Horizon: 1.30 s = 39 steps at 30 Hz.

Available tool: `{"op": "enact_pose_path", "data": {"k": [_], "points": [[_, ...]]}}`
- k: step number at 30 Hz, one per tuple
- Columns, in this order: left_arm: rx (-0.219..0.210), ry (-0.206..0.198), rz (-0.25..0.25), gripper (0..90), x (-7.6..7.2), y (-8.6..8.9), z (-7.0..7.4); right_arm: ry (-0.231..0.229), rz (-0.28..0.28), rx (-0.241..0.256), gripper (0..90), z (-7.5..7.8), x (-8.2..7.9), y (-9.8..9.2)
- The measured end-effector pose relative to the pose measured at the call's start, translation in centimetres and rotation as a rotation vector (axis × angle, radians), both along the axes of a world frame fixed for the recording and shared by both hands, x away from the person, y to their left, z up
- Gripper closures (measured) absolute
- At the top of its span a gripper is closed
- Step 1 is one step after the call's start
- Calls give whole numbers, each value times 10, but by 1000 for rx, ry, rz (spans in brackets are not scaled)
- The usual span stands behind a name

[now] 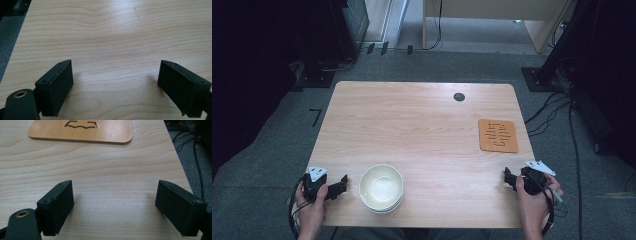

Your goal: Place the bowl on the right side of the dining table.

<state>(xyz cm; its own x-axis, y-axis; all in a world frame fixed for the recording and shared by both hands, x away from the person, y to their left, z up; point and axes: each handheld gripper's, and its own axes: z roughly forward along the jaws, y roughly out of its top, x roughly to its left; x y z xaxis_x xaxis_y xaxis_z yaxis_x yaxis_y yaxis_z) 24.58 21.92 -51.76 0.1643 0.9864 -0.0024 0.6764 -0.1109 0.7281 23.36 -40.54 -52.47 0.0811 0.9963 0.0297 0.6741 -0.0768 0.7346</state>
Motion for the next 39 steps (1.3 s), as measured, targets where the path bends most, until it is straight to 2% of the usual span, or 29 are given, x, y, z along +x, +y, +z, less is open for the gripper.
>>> {"op": "enact_pose_path", "data": {"k": [2,7,8,10,12,13,16,22,39], "points": [[-10,5,6,129,0,1,1,3,7,-1,121,0,1,0],[-109,-29,9,127,-1,5,10,1,-35,2,140,0,0,2],[-109,-29,9,123,-1,5,10,1,-35,2,140,0,0,2],[-143,-59,3,119,-2,5,17,-21,-41,12,160,2,0,4],[-153,-66,-2,119,-3,5,19,-30,-42,28,160,3,0,6],[-165,-79,-10,119,-3,3,23,-58,-38,40,160,9,0,11],[-179,-97,-20,119,-5,1,29,-84,-35,55,160,16,0,18],[-195,-127,-30,119,-8,-3,39,-116,-7,51,159,28,-1,35],[-220,-149,-50,120,-11,-11,52,-164,45,79,161,47,-3,61]]}}
